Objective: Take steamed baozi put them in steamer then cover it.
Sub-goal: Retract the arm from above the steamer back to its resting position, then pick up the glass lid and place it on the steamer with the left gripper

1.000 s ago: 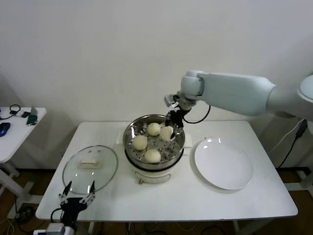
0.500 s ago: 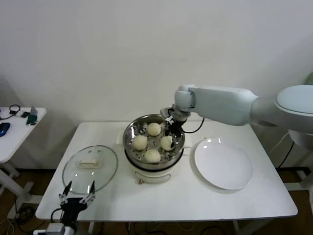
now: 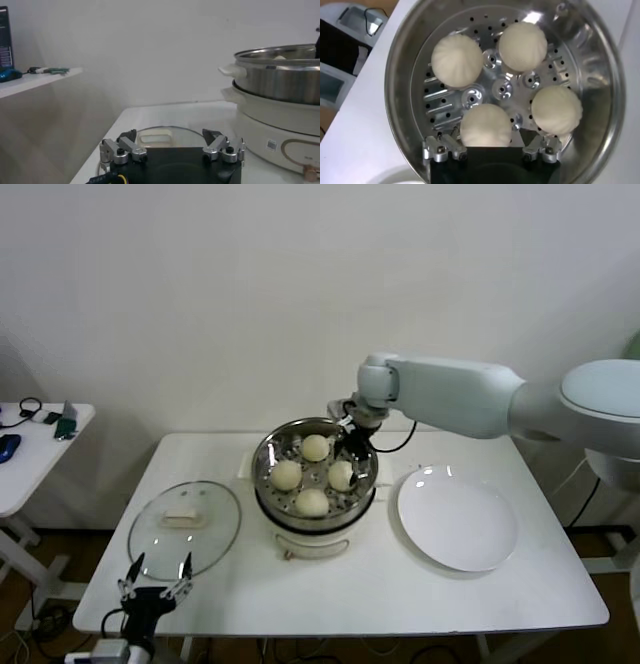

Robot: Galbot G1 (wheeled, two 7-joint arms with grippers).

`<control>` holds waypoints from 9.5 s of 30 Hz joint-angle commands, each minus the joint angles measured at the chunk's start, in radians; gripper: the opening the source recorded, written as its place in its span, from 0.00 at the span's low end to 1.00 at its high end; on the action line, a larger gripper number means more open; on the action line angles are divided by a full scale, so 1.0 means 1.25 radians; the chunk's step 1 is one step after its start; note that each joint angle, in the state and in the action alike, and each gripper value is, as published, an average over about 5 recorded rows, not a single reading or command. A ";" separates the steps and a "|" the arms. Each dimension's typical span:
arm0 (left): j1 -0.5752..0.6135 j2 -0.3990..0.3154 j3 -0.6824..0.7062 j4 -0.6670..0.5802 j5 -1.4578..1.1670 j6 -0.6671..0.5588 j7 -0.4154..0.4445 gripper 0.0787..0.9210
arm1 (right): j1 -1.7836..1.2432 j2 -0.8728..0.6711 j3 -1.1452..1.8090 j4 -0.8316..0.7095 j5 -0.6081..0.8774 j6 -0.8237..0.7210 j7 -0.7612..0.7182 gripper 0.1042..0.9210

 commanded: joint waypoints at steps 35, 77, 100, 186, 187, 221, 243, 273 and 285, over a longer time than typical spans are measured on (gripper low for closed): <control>-0.065 0.092 0.028 0.033 0.043 -0.082 -0.045 0.88 | -1.208 -0.632 1.481 0.508 0.107 0.038 0.773 0.88; -0.149 0.193 0.060 0.248 1.090 -0.044 -0.298 0.88 | -1.869 0.005 1.715 0.533 -0.224 0.499 0.806 0.88; -0.314 0.142 0.110 0.430 1.152 0.005 -0.302 0.88 | -1.880 0.029 1.705 0.528 -0.258 0.516 0.808 0.88; -0.474 0.371 0.429 -0.058 0.932 0.542 0.025 0.07 | -1.859 0.061 1.745 0.523 -0.350 0.492 0.835 0.88; -0.495 0.352 0.462 -0.055 0.961 0.549 0.039 0.07 | -1.856 0.062 1.745 0.520 -0.351 0.493 0.835 0.88; -0.660 -0.078 0.710 0.242 1.351 0.547 0.111 0.07 | -1.823 0.047 1.742 0.472 -0.328 0.523 0.846 0.88; -0.617 -0.036 0.672 0.270 1.340 0.538 0.098 0.07 | -1.835 0.043 1.743 0.478 -0.326 0.530 0.846 0.88; -0.613 -0.019 0.660 0.275 1.338 0.529 0.089 0.07 | -1.851 0.044 1.745 0.485 -0.327 0.543 0.845 0.88; -0.621 0.005 0.680 0.221 1.243 0.539 0.101 0.24 | -1.851 0.047 1.744 0.489 -0.325 0.540 0.843 0.88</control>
